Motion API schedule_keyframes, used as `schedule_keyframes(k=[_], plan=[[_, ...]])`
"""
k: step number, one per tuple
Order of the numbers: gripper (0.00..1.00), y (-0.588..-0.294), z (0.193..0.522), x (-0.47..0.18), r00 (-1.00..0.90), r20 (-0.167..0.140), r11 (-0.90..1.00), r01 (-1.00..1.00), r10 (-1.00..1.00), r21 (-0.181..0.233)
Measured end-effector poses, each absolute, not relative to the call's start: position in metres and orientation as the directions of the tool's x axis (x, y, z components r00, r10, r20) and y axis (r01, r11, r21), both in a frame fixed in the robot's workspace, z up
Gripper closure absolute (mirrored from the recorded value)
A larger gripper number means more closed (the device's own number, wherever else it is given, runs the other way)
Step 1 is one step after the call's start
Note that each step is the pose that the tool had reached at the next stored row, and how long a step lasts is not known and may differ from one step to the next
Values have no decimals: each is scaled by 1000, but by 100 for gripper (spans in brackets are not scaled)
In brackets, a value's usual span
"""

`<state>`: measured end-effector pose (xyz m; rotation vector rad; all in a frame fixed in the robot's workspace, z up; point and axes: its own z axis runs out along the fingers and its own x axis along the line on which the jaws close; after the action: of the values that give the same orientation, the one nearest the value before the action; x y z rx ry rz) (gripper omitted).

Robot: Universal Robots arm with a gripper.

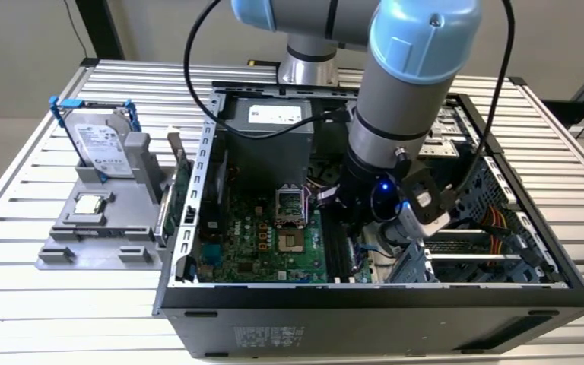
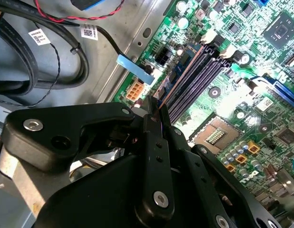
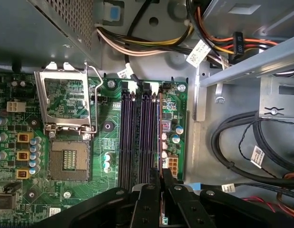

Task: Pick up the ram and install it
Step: 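Insert the ram into the slot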

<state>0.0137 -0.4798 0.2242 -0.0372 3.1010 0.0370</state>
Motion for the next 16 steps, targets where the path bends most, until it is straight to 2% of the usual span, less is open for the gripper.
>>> schedule_keyframes(k=[16], plan=[[100, -480, 221, 11, -999, -40, 999, -27, -26, 21]])
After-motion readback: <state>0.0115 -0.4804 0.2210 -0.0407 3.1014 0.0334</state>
